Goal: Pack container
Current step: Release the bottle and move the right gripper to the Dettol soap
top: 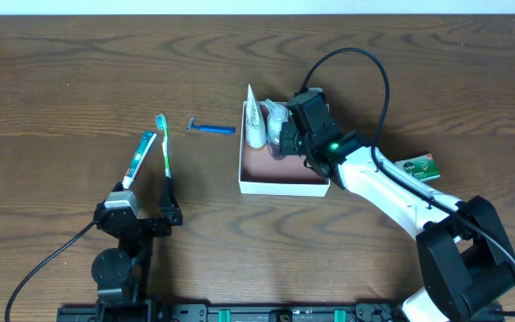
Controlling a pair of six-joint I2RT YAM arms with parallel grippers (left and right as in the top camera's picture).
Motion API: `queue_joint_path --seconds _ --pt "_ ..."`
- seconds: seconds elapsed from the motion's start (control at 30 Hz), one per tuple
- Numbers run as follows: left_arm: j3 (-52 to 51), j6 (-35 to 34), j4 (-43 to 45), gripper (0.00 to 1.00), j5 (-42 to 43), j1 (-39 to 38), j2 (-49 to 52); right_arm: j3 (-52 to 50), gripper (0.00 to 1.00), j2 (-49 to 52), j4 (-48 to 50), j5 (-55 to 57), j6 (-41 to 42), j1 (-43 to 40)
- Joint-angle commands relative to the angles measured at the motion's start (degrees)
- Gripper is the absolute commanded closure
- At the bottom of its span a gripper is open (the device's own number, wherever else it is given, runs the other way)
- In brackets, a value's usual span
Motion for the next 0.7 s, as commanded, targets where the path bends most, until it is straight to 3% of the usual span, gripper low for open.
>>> queue_joint_path --seconds 0.0,0.2,0.33,0.47,0.67 --pt "-1.6 0.1 -1.0 0.02 0.0 0.3 -0.3 -0.5 0.96 0.4 0.4 -0.5 1.6 1.1" --pt "-1.6 0.1 -0.9 0.02 0.0 0.3 -0.3 -0.5 0.92 0.4 1.0 0.6 1.6 0.7" --pt "-1.6 0.1 -1.0 0.02 0.0 0.3 -0.3 -0.4 0.75 0.3 1.0 2.7 0.3 -0.3" --pt "-1.6 0.1 -1.0 0.02 0.0 0.3 -0.3 0.2 0.48 -1.0 0.0 0.9 -1.4 -3.1" --pt "-1.6 0.1 -0.9 0.02 0.0 0.3 -0.3 1.9 0.34 -6.4 -3.3 -1.0 -3.7 -6.9"
